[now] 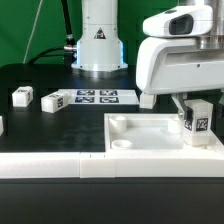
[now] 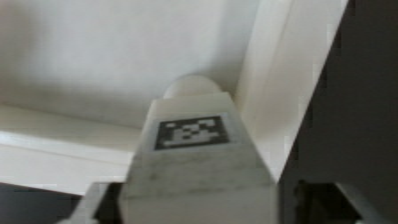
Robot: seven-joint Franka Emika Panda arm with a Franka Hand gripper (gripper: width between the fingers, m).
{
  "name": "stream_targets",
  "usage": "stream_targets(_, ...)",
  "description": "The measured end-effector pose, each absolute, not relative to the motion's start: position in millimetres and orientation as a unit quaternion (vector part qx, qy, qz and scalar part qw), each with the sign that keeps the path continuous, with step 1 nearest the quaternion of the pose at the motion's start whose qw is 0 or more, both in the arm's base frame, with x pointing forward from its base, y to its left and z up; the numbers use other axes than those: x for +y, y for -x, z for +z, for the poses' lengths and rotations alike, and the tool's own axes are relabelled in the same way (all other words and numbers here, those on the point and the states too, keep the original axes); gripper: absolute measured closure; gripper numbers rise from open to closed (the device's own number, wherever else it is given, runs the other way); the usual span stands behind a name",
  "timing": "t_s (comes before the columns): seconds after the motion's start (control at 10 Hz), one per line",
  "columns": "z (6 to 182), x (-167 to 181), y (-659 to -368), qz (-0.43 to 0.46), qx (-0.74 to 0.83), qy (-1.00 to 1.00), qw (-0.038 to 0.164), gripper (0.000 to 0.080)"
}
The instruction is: Assemble one leg
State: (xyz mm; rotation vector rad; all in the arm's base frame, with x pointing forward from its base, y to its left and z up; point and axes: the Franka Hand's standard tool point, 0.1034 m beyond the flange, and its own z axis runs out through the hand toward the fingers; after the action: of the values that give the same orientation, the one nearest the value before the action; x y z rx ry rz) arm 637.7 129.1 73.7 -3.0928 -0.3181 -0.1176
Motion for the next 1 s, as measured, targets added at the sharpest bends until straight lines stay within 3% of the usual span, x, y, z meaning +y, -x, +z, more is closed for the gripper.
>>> stream_targets(0.1,73.6,127.4,-638.0,-0.038,-0.096,0.995,0.014,0.0504)
stream_targets(0.4,73.2,126.3,-638.5,-0.045,-0.006,0.999,0.018,0.0504)
stream_targets(1.0,70.3,119.4,-639.3,-0.032,0.388,0.92,0.038,0.0504)
